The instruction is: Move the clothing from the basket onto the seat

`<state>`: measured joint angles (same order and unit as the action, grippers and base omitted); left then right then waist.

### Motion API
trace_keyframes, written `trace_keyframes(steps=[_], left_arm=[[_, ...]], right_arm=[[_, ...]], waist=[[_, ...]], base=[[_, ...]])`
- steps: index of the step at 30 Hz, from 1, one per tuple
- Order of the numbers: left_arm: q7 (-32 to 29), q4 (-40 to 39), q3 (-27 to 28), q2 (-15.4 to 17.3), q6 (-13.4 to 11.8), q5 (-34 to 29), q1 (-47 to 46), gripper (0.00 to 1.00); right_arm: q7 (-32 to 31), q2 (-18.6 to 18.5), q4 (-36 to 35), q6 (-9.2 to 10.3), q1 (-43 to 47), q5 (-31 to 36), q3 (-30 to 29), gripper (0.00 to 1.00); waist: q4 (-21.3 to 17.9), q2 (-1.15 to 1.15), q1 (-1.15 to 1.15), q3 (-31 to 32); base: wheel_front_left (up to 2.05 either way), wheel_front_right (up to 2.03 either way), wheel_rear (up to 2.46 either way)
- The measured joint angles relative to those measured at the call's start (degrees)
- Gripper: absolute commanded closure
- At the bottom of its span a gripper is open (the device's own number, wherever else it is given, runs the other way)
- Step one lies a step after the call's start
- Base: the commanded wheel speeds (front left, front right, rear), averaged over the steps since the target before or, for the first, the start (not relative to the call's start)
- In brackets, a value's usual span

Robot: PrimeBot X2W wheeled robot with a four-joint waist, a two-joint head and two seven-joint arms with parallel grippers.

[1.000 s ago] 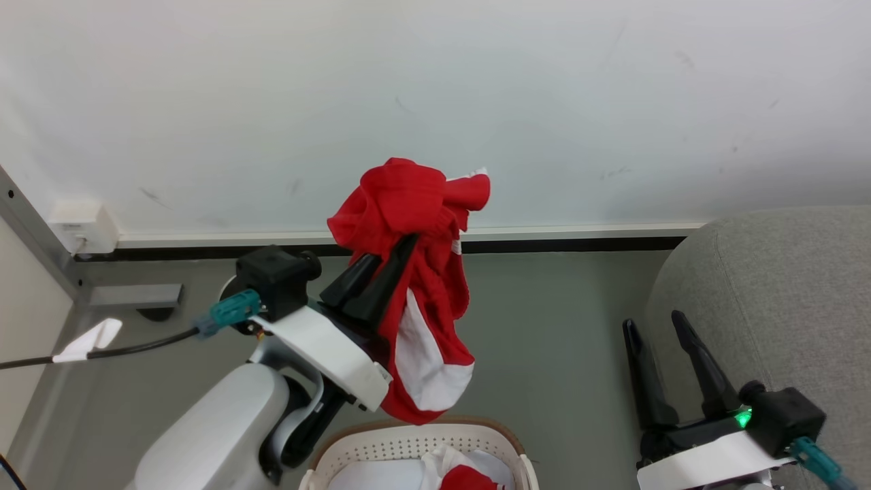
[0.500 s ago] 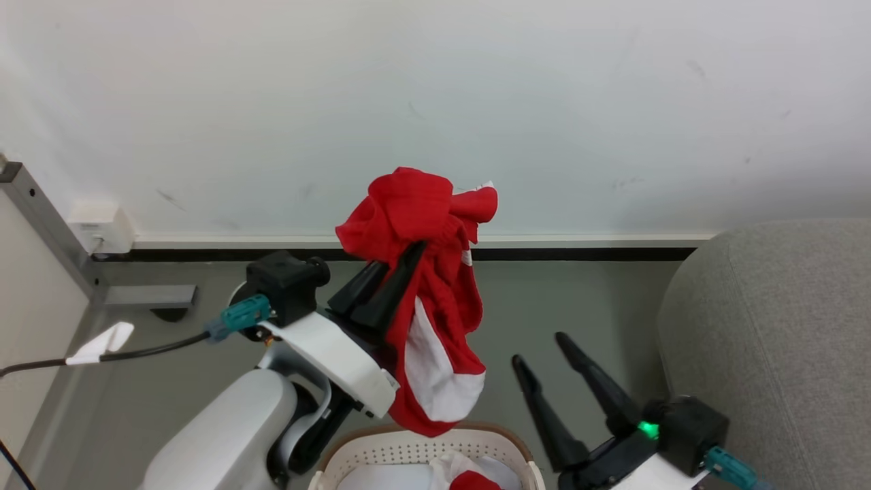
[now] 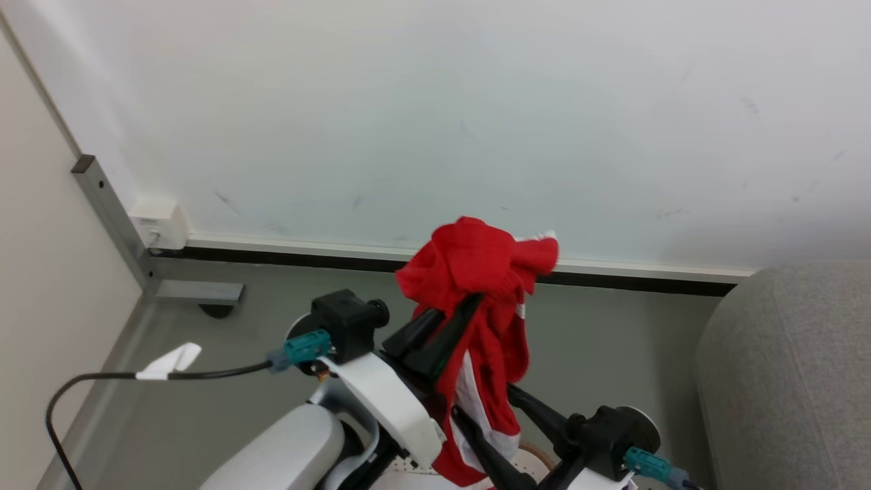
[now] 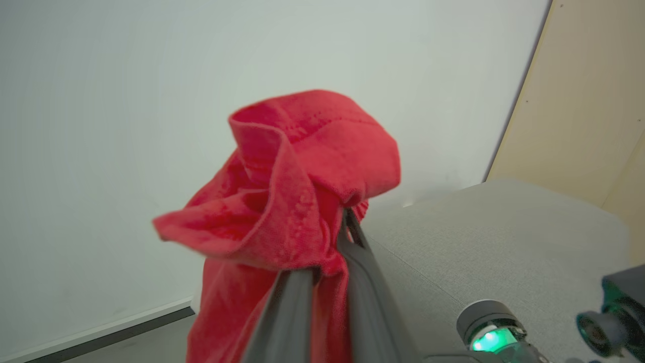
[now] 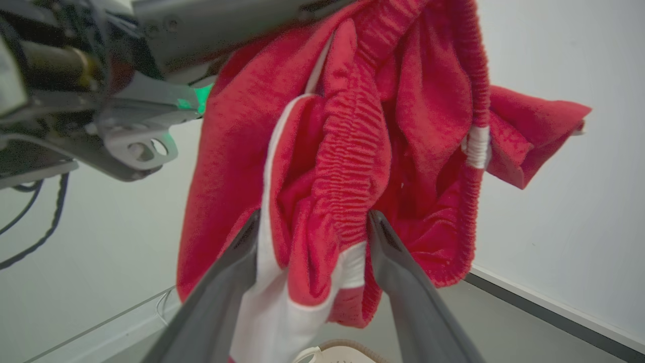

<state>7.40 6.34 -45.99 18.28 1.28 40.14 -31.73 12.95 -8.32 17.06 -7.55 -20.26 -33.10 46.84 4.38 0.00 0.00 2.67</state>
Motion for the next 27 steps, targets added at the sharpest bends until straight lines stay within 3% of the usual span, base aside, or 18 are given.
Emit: trace_keyframes(steps=[10, 11, 12, 18, 27], left_arm=[[-1.32, -2.91, -3.49, -2.33, 0.19, 0.03, 2.37, 1.00], [-1.33, -2.99, -3.53, -2.33, 0.09, 0.04, 2.47, 1.00], [-1.33, -3.05, -3.48, -2.31, -0.15, 0.12, 2.61, 1.00], [-1.26, -2.97, -2.64, -1.31, -1.22, 0.29, 2.98, 1.00], [0.08, -3.10, -1.07, -0.54, -2.71, 0.79, 4.01, 1.00]], right_arm=[[1.55, 2.33, 10.95, 0.00, -4.10, -2.67, 4.45, 0.00], [1.71, 2.63, 11.43, 0.00, -4.37, -3.18, 4.80, 0.63], [1.75, 2.82, 11.68, 0.00, -4.56, -3.52, 5.26, 1.00], [2.02, 2.53, 11.31, 0.00, -4.95, -5.42, 4.91, 1.00], [2.10, 1.96, 6.02, 0.00, -0.36, -1.86, -3.19, 1.00]], waist=[[4.78, 0.00, 0.00, 1.27], [5.08, 0.00, 0.00, 1.35], [5.30, 0.00, 0.00, 1.41], [5.45, 0.00, 0.00, 1.32], [4.45, 0.00, 0.00, 0.52]], base=[[0.00, 0.00, 0.00], [0.00, 0.00, 0.00], [0.00, 0.00, 0.00], [0.00, 0.00, 0.00], [0.00, 0.00, 0.00]])
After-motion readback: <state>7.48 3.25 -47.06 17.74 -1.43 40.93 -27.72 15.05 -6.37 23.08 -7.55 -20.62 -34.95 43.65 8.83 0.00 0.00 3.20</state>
